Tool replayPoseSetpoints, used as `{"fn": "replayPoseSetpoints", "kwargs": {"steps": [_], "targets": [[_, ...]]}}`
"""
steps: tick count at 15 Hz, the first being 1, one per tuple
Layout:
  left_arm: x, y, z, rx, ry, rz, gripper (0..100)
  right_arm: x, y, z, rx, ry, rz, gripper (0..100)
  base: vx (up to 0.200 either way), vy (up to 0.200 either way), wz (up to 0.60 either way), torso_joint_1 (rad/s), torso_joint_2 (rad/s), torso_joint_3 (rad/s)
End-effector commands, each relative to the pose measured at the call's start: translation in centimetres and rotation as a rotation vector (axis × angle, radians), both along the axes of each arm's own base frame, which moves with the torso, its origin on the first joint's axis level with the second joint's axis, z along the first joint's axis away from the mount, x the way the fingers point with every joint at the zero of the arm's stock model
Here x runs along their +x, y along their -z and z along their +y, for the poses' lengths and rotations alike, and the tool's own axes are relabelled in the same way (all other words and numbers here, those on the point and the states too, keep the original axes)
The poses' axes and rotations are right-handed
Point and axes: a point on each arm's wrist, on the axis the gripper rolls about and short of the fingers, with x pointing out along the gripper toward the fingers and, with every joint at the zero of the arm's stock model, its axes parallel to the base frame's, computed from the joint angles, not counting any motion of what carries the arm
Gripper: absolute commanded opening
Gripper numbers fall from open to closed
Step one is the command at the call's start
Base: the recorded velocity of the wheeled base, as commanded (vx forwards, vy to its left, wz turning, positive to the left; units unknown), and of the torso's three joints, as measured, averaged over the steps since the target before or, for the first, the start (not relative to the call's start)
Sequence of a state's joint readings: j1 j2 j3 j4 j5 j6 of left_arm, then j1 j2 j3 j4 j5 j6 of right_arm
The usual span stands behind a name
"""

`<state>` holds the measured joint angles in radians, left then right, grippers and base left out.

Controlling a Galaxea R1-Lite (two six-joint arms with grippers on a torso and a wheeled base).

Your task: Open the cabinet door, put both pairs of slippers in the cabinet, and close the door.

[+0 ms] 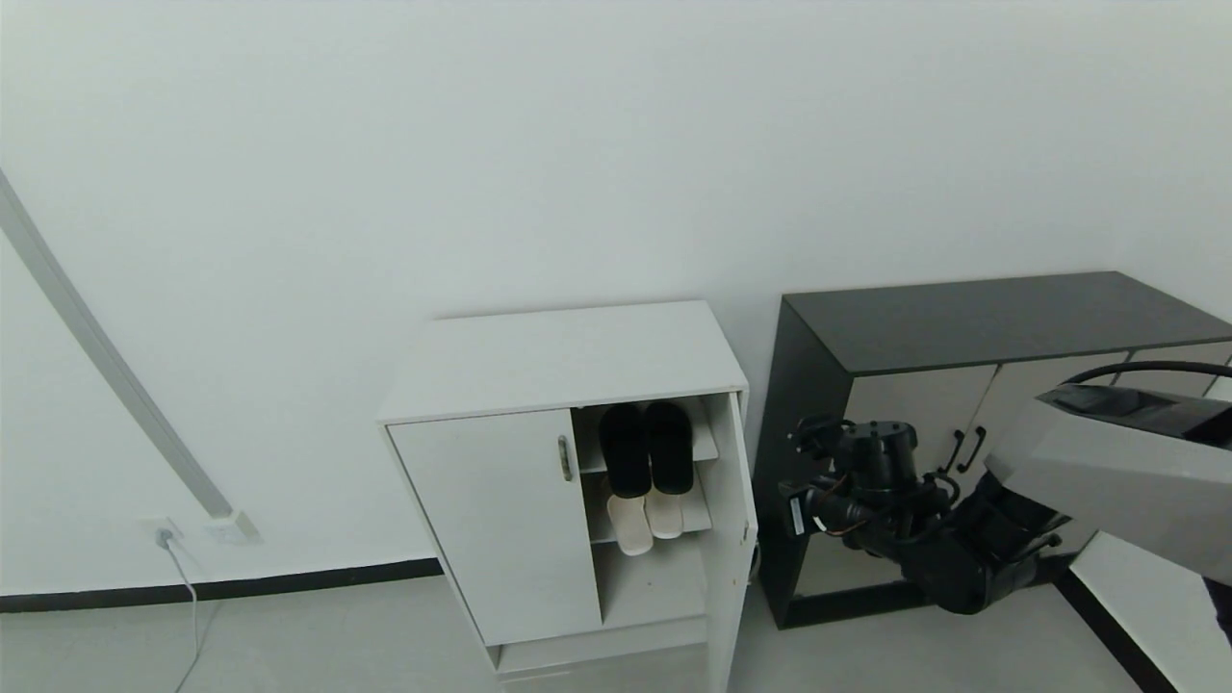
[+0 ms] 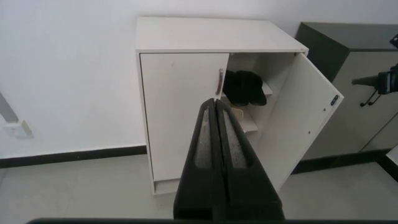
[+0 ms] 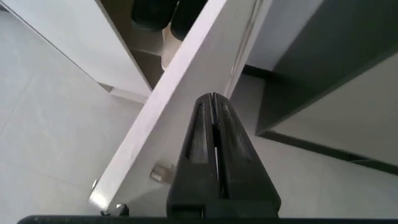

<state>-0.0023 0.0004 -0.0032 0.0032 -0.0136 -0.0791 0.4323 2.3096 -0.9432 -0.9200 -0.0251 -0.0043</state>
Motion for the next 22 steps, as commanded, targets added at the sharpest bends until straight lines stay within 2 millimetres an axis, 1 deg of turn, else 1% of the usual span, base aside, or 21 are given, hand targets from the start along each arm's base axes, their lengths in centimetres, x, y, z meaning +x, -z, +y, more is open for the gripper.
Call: {"fn": "replayPoseSetpoints", "kwargs": {"steps": [1,3,5,7,8,9,10,11,12,14,15,16,17,18,20,21,22], "targets": [[0.0,0.0,0.0,-0.001,-0.001,0.001,0,1.5,2.7,1.1,-0.008,-0.011,0.022,0,0.0,0.0,0.0,0.0,0.0,0.0],[0.0,0.0,0.0,-0.001,-0.001,0.001,0,2.2,2.6,2.1,0.004,-0.029,0.0,0,0.0,0.0,0.0,0.0,0.0,0.0],[0.0,0.0,0.0,-0.001,-0.001,0.001,0,2.7,2.2,3.8,0.015,-0.057,-0.008,0,0.0,0.0,0.0,0.0,0.0,0.0],[0.0,0.0,0.0,-0.001,-0.001,0.001,0,3.2,1.4,6.0,0.058,-0.09,-0.046,0,0.0,0.0,0.0,0.0,0.0,0.0],[0.0,0.0,0.0,-0.001,-0.001,0.001,0,3.2,0.9,6.9,0.083,-0.102,-0.06,0,0.0,0.0,0.0,0.0,0.0,0.0],[0.0,0.0,0.0,-0.001,-0.001,0.001,0,3.1,0.7,7.4,0.103,-0.109,-0.065,0,0.0,0.0,0.0,0.0,0.0,0.0],[0.0,0.0,0.0,-0.001,-0.001,0.001,0,2.9,0.1,7.8,0.139,-0.109,-0.07,0,0.0,0.0,0.0,0.0,0.0,0.0],[0.0,0.0,0.0,-0.001,-0.001,0.001,0,2.4,-1.0,8.3,0.21,-0.104,-0.087,0,0.0,0.0,0.0,0.0,0.0,0.0],[0.0,0.0,0.0,-0.001,-0.001,0.001,0,1.6,-2.7,8.5,0.282,-0.105,-0.105,0,0.0,0.0,0.0,0.0,0.0,0.0],[0.0,0.0,0.0,-0.002,-0.002,0.001,0,-1.2,-4.6,7.1,0.321,-0.204,-0.076,0,0.0,0.0,0.0,0.0,0.0,0.0],[0.0,0.0,0.0,-0.002,-0.002,0.001,0,-2.5,-4.7,6.4,0.322,-0.249,-0.054,0,0.0,0.0,0.0,0.0,0.0,0.0],[0.0,0.0,0.0,-0.002,-0.002,0.0,0,-4.4,-4.0,5.1,0.279,-0.286,-0.027,0,0.0,0.0,0.0,0.0,0.0,0.0],[0.0,0.0,0.0,-0.002,-0.002,0.001,0,-5.2,-3.2,4.5,0.242,-0.297,-0.021,0,0.0,0.0,0.0,0.0,0.0,0.0],[0.0,0.0,0.0,-0.002,-0.002,0.001,0,-6.5,-2.2,3.7,0.2,-0.319,-0.042,0,0.0,0.0,0.0,0.0,0.0,0.0],[0.0,0.0,0.0,0.001,-0.001,0.001,0,-7.9,-1.0,3.2,0.177,-0.335,-0.037,0,0.0,0.0,0.0,0.0,0.0,0.0],[0.0,0.0,0.0,-0.001,-0.001,0.001,0,-8.3,-0.6,3.0,0.163,-0.336,-0.022,0,0.0,0.0,0.0,0.0,0.0,0.0],[0.0,0.0,0.0,0.001,-0.001,0.001,0,-8.4,-0.1,2.9,0.153,-0.337,-0.011,0,0.2,0.0,0.0,-0.002,0.0,0.002]]}}
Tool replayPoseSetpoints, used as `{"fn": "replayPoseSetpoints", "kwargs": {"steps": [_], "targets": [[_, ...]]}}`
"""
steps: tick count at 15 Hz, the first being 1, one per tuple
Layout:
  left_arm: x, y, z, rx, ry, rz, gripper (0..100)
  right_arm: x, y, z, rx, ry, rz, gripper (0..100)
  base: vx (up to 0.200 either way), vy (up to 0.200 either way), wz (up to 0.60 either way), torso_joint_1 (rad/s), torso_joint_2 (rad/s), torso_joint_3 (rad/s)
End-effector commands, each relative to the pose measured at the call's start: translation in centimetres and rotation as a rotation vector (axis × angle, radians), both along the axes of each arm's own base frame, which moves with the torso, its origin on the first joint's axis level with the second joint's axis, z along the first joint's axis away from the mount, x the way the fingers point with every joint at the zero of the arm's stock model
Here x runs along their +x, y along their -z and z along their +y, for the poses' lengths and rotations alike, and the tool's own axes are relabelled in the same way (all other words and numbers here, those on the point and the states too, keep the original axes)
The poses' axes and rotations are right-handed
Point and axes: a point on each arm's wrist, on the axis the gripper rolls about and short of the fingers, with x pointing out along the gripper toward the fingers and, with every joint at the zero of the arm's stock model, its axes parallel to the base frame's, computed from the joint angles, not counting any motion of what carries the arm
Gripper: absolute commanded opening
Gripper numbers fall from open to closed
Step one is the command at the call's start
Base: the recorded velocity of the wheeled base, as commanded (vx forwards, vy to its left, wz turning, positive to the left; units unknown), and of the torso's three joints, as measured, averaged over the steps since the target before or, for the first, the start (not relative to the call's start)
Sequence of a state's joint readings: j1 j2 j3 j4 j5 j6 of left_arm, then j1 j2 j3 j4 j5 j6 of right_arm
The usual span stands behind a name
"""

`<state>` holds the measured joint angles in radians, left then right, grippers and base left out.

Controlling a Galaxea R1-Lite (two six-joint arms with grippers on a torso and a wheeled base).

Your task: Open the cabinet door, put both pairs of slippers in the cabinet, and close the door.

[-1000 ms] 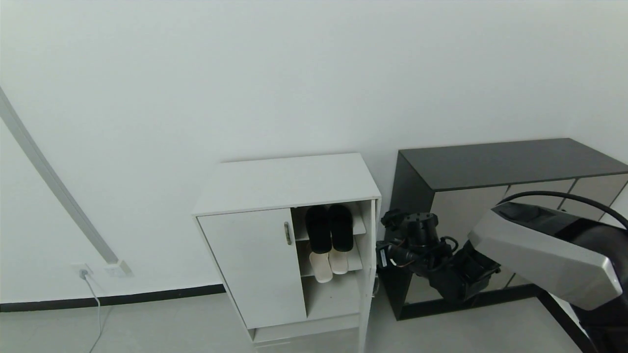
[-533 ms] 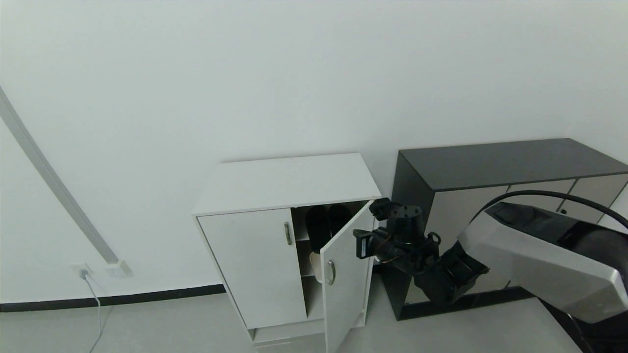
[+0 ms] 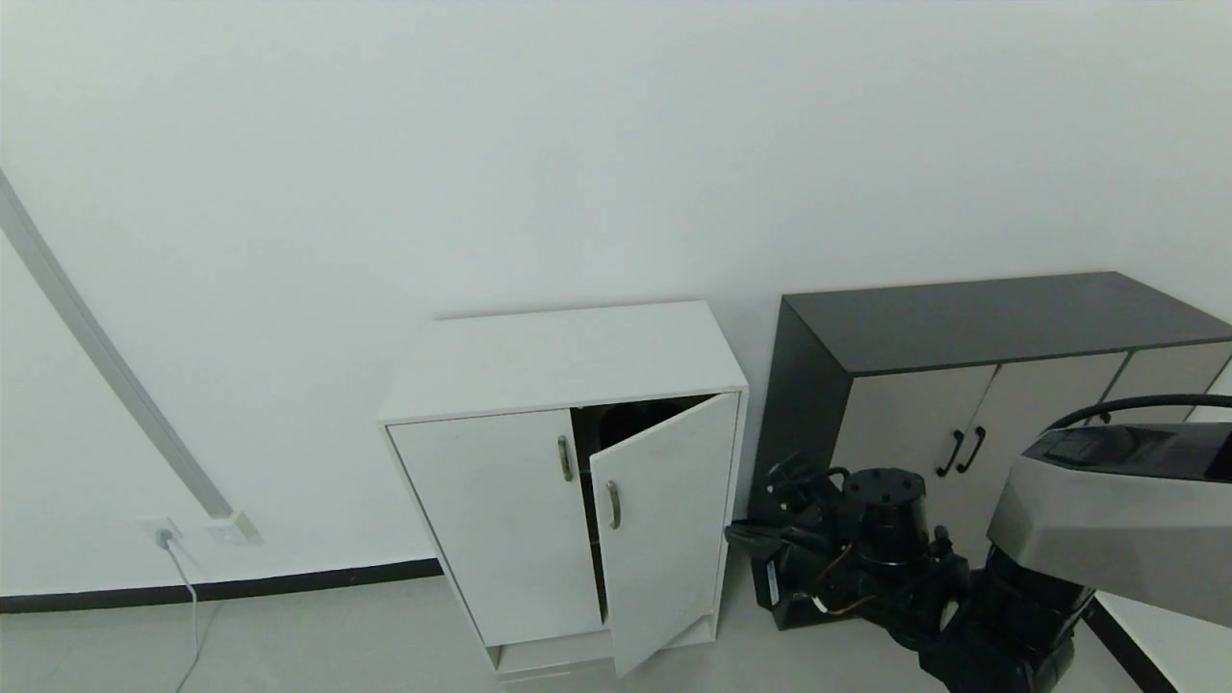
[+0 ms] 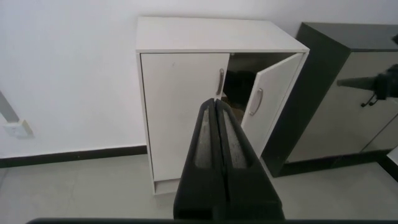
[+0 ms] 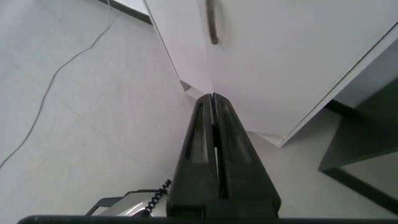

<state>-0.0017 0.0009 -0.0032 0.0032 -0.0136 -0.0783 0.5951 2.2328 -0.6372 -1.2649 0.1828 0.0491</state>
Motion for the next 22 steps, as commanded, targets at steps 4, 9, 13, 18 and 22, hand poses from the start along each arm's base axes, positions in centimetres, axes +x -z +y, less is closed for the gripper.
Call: {"fn": "replayPoseSetpoints", "kwargs": {"steps": [4,9,13,18,22], "targets": [[0.0,0.0,0.0,-0.001,0.0,0.001,0,-0.8,1.4,0.1,-0.024,-0.013,0.028,0,0.2,0.0,0.0,0.002,-0.01,0.0],[0.0,0.0,0.0,-0.005,-0.002,0.001,0,0.0,2.1,0.9,-0.022,-0.018,0.026,0,0.12,0.0,0.0,0.009,0.0,0.0],[0.0,0.0,0.0,-0.003,-0.002,0.001,0,2.5,3.1,2.2,-0.038,0.048,0.03,0,0.0,0.0,0.0,0.0,0.0,0.0],[0.0,0.0,0.0,-0.003,-0.002,0.001,0,7.7,3.9,4.1,-0.069,0.183,0.031,0,0.0,0.0,0.0,0.0,0.0,0.0],[0.0,0.0,0.0,-0.003,-0.002,0.001,0,10.6,4.1,4.3,-0.069,0.234,0.017,0,0.0,0.0,0.0,0.0,0.0,0.0]]}}
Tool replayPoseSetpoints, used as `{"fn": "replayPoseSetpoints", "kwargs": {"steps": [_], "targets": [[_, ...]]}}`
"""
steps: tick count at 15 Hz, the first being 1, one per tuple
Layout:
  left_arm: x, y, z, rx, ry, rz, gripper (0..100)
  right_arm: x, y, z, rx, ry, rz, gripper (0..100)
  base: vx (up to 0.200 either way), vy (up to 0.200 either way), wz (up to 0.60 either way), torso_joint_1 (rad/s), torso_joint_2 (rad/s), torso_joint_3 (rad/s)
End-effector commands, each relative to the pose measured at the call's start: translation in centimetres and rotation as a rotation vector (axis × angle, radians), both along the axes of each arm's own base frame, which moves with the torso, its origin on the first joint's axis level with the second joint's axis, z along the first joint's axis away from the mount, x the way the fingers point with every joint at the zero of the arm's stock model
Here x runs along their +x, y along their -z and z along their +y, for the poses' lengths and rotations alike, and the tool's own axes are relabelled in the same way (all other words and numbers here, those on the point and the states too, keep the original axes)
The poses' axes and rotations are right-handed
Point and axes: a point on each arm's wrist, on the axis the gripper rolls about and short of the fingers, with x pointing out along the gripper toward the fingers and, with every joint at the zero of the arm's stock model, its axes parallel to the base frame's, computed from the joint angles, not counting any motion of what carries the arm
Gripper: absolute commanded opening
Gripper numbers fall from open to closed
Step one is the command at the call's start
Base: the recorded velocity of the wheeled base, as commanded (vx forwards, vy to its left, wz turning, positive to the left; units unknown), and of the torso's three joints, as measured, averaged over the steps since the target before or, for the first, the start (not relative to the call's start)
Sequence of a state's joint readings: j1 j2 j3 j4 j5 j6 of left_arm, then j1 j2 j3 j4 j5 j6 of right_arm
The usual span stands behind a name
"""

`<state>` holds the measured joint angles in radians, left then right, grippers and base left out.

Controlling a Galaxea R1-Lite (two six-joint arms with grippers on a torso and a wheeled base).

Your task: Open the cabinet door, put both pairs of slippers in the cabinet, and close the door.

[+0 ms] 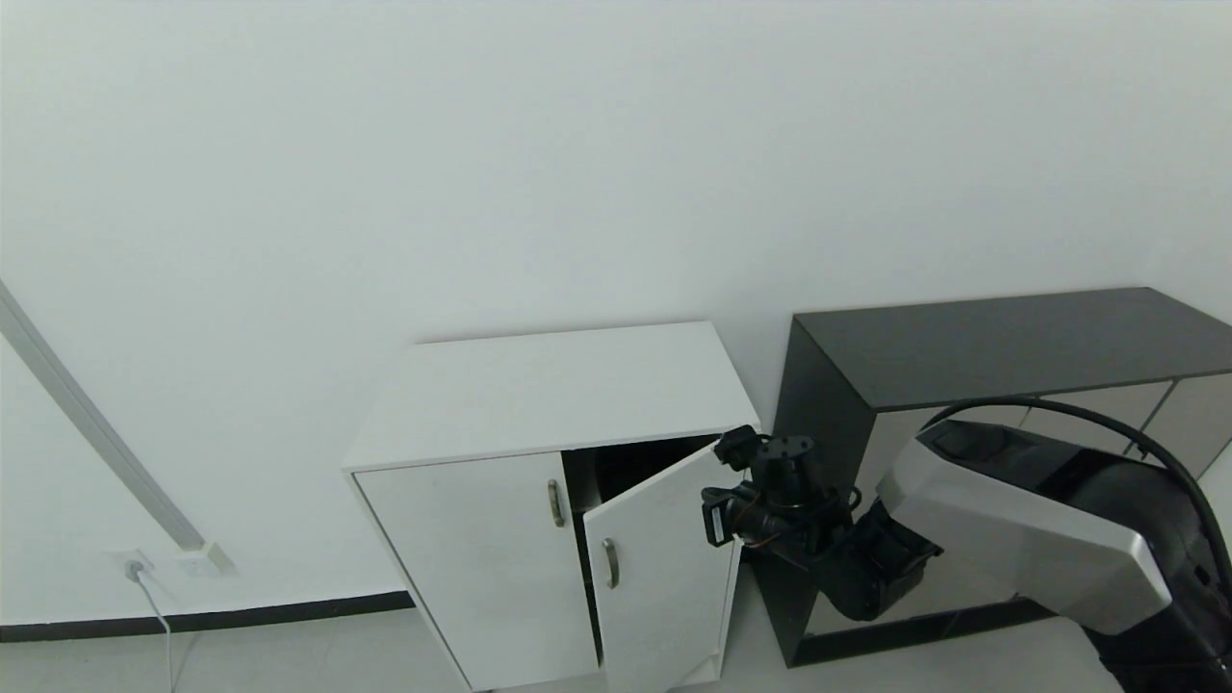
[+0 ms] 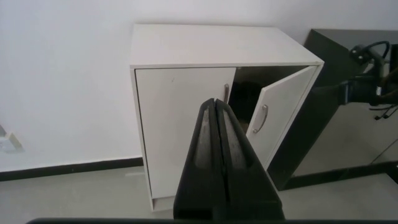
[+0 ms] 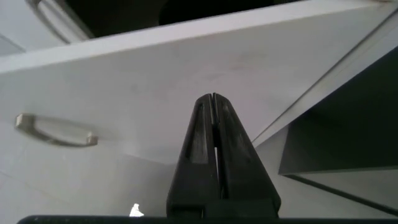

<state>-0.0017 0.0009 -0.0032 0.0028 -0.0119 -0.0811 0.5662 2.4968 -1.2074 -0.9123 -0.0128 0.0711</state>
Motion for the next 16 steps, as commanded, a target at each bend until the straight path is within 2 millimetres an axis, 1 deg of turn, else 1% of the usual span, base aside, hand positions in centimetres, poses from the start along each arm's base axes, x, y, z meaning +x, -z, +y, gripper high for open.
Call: {"fn": "replayPoseSetpoints", "kwargs": {"steps": [1,2,4,6,7,10,16], "targets": [[0.0,0.0,0.0,0.0,0.0,0.001,0,1.3,0.8,-0.1,-0.004,0.017,0.001,0,0.0,0.0,0.0,0.0,0.0,0.0],[0.0,0.0,0.0,0.0,0.0,0.001,0,1.9,0.5,-0.2,-0.007,0.026,0.005,0,0.0,0.0,0.0,0.0,0.0,0.0],[0.0,0.0,0.0,0.0,0.0,0.001,0,2.6,0.5,-0.4,-0.01,0.035,0.003,0,0.0,0.0,0.0,0.0,0.0,0.0],[0.0,0.0,0.0,0.0,0.0,0.001,0,2.8,0.3,-0.4,-0.008,0.038,-0.003,0,0.0,0.0,0.0,0.0,0.0,0.0],[0.0,0.0,0.0,-0.002,0.0,0.001,0,3.1,0.1,-0.2,0.0,0.038,-0.016,0,0.0,0.0,0.0,0.0,0.0,0.0],[0.0,0.0,0.0,-0.002,0.0,0.001,0,3.7,0.4,0.1,0.006,0.039,-0.028,0,0.0,0.0,0.0,0.0,0.0,0.0],[0.0,0.0,0.0,-0.002,0.0,0.001,0,4.9,-0.1,1.0,-0.006,0.058,-0.025,0,0.0,0.0,0.0,0.0,0.0,0.0]]}}
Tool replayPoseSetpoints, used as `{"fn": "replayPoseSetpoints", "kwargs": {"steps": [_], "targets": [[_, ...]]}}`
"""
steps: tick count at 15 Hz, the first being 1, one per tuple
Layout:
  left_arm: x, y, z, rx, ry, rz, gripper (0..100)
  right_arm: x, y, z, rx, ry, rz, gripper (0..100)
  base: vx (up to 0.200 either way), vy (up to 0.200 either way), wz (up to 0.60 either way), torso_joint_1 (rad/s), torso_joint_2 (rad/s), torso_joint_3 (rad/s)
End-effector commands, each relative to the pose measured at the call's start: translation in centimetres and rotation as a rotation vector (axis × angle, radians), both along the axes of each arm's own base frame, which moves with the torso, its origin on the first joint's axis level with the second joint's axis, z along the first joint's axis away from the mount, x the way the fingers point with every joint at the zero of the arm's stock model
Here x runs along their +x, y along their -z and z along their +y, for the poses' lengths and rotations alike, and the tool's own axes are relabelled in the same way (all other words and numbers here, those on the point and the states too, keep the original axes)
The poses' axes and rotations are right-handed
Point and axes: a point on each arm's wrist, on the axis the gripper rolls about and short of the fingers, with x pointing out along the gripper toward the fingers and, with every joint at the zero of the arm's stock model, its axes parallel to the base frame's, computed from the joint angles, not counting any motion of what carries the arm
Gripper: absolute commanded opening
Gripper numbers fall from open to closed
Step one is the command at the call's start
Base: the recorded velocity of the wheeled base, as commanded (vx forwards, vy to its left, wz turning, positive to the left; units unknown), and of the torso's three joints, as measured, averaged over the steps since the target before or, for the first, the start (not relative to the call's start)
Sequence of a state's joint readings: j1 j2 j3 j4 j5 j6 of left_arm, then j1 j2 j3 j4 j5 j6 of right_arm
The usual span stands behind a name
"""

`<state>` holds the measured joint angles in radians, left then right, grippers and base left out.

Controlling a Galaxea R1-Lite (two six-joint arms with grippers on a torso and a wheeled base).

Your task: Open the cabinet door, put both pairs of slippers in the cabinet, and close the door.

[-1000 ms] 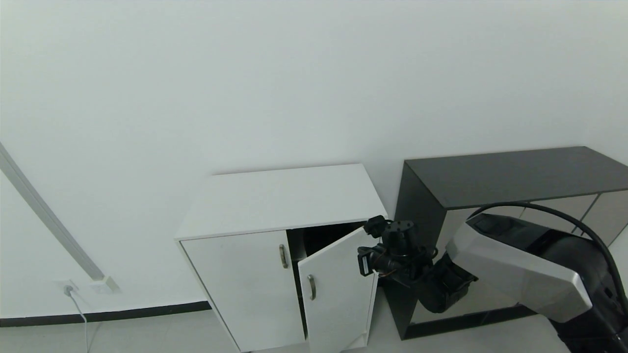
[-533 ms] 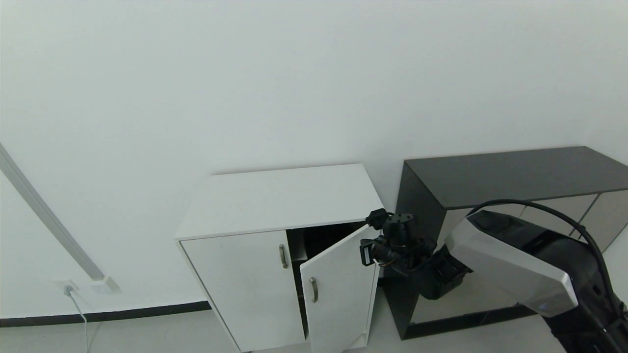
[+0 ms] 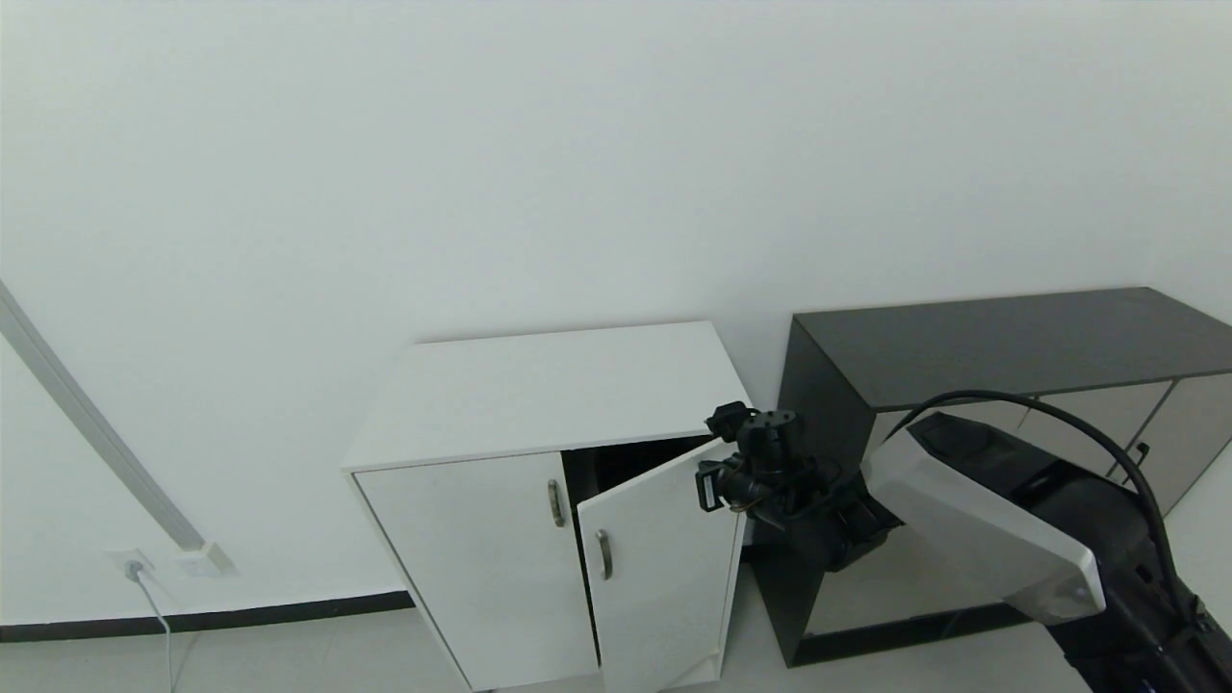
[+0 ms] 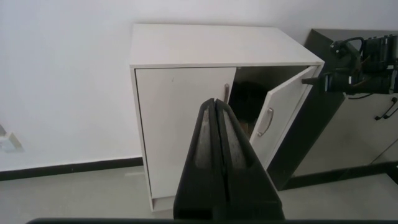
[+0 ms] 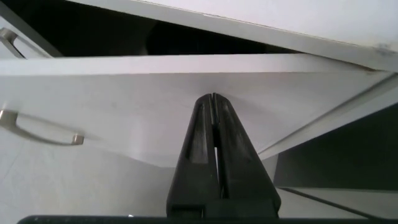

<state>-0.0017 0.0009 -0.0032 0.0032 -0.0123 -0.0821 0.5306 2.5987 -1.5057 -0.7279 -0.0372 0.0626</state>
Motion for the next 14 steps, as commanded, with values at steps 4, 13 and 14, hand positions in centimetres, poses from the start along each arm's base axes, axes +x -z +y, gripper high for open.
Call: {"fn": "replayPoseSetpoints", "kwargs": {"steps": [4,13,14], "targets": [[0.0,0.0,0.0,-0.001,0.0,0.001,0,0.9,0.0,0.6,-0.003,0.01,-0.007,0,0.0,0.0,0.0,0.0,0.0,0.0],[0.0,0.0,0.0,-0.001,0.0,0.001,0,2.1,-1.4,1.4,-0.023,0.015,-0.018,0,0.0,0.0,0.0,0.0,0.0,0.0],[0.0,0.0,0.0,-0.001,0.0,0.001,0,2.1,-1.5,1.5,-0.023,0.015,-0.018,0,0.0,0.0,0.0,0.0,0.0,0.0]]}}
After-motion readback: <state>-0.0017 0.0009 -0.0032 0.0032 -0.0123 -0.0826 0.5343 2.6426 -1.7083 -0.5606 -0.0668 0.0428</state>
